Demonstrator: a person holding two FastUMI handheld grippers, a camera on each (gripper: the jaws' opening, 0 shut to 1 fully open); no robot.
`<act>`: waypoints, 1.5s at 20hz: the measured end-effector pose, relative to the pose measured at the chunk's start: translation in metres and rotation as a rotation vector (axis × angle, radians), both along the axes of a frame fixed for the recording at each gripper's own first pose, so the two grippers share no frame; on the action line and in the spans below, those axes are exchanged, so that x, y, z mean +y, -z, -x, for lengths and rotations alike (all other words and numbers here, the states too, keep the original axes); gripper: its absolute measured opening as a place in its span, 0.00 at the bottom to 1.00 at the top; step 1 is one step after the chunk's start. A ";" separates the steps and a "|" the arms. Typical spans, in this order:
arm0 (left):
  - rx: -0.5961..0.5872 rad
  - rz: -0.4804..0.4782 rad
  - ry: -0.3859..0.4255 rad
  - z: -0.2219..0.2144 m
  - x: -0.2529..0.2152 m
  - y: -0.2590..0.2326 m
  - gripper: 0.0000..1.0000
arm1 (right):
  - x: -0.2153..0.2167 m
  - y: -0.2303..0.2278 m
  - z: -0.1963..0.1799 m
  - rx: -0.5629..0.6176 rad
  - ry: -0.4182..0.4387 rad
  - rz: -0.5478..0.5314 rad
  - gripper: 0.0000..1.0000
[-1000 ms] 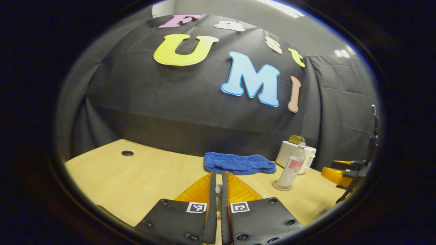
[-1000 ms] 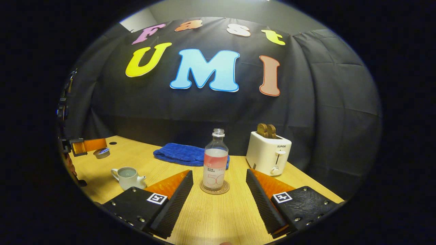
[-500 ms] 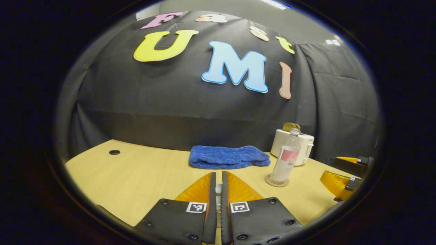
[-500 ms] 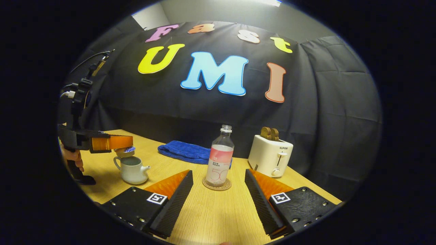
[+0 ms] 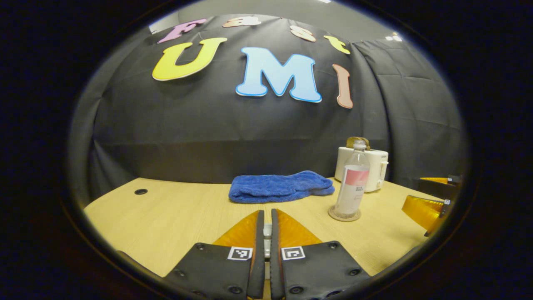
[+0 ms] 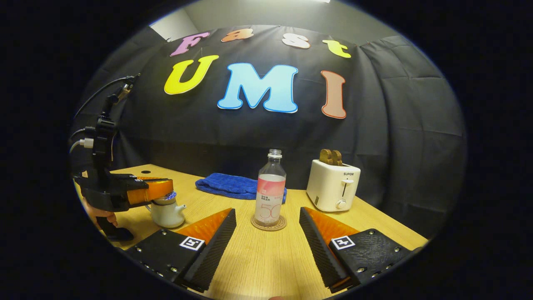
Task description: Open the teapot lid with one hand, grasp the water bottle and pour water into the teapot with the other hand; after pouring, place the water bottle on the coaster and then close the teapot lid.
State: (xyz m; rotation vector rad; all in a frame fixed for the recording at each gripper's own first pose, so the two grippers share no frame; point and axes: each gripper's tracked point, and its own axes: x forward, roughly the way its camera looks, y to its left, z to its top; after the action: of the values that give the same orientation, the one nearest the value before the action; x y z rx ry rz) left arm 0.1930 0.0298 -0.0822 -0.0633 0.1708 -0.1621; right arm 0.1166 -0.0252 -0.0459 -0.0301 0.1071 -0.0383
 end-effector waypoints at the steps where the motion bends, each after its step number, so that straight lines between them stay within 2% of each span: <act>1: 0.000 -0.009 -0.001 0.000 0.001 -0.002 0.12 | 0.001 0.001 0.000 0.005 -0.002 -0.003 0.95; 13: 0.030 0.005 -0.016 0.000 0.002 0.010 0.12 | 0.000 0.007 -0.001 0.020 0.003 -0.018 0.95; 19: 0.039 0.007 -0.009 0.003 -0.001 0.010 0.20 | 0.001 0.005 0.000 0.016 0.003 -0.015 0.95; 20: 0.036 0.004 -0.010 0.006 -0.002 0.007 0.17 | 0.002 0.004 0.001 0.014 0.003 -0.015 0.95; 21: 0.032 0.003 -0.007 0.008 -0.002 0.004 0.17 | 0.002 0.004 0.001 0.013 0.001 -0.018 0.95; 22: 0.029 0.004 -0.006 0.012 -0.002 0.002 0.25 | 0.003 0.003 0.000 0.008 0.000 -0.024 0.95; 23: 0.026 0.008 -0.005 0.014 -0.003 -0.001 0.24 | 0.003 0.002 0.001 0.007 -0.001 -0.027 0.95; 25: 0.024 0.006 -0.004 0.025 -0.004 -0.007 0.33 | 0.002 0.001 0.006 0.019 0.006 -0.032 0.95; 30: -0.034 -0.027 -0.014 0.062 -0.008 -0.036 0.41 | -0.006 -0.025 0.043 -0.002 0.014 -0.007 0.95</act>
State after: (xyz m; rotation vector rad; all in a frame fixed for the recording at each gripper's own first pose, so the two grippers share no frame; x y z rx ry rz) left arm 0.1312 0.0221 -0.0462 -0.0347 0.1385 -0.1464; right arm 0.0738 -0.0310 -0.0213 -0.0220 0.1050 -0.0519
